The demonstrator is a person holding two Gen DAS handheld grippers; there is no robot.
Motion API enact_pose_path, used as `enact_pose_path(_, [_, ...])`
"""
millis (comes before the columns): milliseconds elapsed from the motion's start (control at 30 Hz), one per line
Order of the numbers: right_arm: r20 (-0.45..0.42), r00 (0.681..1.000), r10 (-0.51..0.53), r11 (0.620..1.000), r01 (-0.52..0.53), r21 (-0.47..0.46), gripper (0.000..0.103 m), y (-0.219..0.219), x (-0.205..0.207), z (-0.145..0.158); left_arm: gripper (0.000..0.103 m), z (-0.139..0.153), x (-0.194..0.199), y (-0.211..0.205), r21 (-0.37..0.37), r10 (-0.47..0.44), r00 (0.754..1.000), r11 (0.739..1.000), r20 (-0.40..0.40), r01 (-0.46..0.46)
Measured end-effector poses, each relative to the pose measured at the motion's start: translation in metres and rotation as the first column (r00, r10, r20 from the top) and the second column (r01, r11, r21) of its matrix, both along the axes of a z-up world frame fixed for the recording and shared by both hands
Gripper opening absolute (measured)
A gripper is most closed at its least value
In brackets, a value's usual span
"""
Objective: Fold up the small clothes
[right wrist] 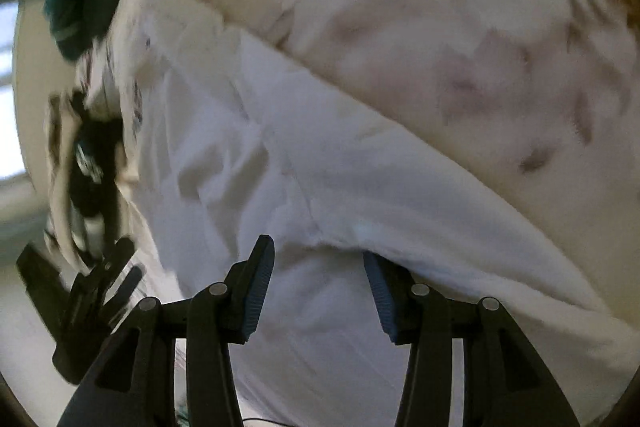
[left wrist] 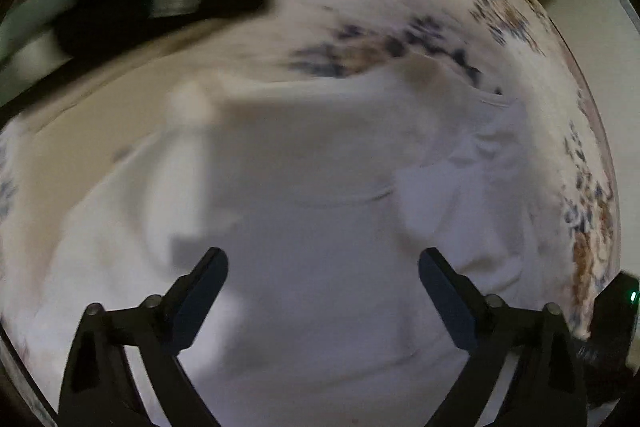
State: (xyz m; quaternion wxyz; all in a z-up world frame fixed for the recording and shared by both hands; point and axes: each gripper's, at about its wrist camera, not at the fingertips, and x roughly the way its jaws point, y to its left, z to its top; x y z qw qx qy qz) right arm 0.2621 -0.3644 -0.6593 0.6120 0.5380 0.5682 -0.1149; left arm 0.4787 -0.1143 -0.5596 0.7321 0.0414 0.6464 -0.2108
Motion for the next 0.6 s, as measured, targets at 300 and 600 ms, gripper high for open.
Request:
enact_pose_path(300, [0.047, 0.991, -0.123, 0.992, 0.123, -0.007, 0.02, -0.013, -0.011, 0.001, 0.001, -0.018, 0.029, -0.032, 0.031, -0.016, 0.998, 0.999, 0.055, 0.014])
enact_pose_path(600, [-0.021, 1.0, -0.021, 0.998, 0.019, -0.065, 0.013, 0.0, -0.004, 0.004, 0.003, 0.002, 0.034, -0.009, 0.042, 0.074, 0.99, 0.996, 0.12, -0.08])
